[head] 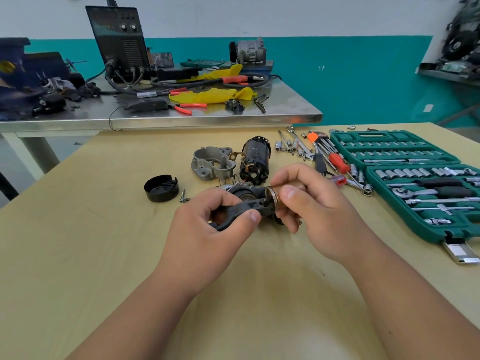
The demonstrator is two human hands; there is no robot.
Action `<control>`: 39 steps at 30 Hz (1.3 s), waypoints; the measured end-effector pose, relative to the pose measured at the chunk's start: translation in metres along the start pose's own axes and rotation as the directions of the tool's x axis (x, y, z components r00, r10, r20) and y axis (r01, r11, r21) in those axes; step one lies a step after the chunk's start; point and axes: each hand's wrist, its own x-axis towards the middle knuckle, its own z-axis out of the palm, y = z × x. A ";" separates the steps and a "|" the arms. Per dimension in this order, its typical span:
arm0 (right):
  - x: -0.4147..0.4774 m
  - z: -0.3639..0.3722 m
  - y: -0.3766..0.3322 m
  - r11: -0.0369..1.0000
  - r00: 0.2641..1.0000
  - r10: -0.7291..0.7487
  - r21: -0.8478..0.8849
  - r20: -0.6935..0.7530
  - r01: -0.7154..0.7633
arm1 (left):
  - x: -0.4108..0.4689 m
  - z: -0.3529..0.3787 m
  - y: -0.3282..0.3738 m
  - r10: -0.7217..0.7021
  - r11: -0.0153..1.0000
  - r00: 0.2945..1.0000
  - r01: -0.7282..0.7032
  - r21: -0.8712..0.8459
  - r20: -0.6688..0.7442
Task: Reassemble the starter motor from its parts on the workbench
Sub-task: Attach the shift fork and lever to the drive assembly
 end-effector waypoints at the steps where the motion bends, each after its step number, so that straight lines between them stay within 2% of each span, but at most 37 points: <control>1: 0.000 0.000 0.001 1.000 1.000 -0.003 -0.011 0.004 0.003 | 0.000 0.000 0.000 -0.001 1.000 1.000 0.001 0.001 0.003; 10: -0.001 -0.001 0.003 0.995 1.000 -0.010 -0.103 0.019 0.012 | 0.002 0.001 -0.001 -0.072 0.995 0.997 0.073 -0.063 0.022; 13: -0.001 -0.001 0.004 0.993 1.000 -0.007 -0.116 0.021 0.010 | 0.003 0.000 -0.003 -0.150 0.978 0.986 0.158 -0.133 0.068; 17: -0.001 -0.002 0.005 0.988 1.000 0.009 -0.157 0.012 -0.007 | 0.006 -0.002 -0.002 -0.279 0.930 0.933 0.321 -0.178 0.228; 20: 0.000 -0.002 0.005 0.989 1.000 0.012 -0.146 0.014 -0.010 | 0.007 -0.002 -0.001 -0.350 0.884 0.900 0.410 -0.226 0.260; 23: 0.000 -0.002 0.005 0.993 0.999 0.024 -0.115 0.024 -0.021 | 0.007 0.000 0.000 -0.385 0.865 0.890 0.440 -0.240 0.245; 31: 0.001 -0.002 0.006 0.989 0.997 0.045 -0.143 0.067 -0.035 | 0.006 0.002 -0.004 -0.348 0.907 0.929 0.368 -0.205 0.124; 36: -0.001 -0.002 0.004 1.000 0.996 0.011 0.010 0.087 -0.012 | 0.003 0.005 -0.007 -0.203 0.958 0.979 0.201 -0.206 0.012; 39: -0.003 0.001 0.005 1.000 0.996 -0.019 0.004 0.090 0.018 | -0.001 0.007 -0.005 -0.117 0.971 0.989 0.096 -0.218 -0.089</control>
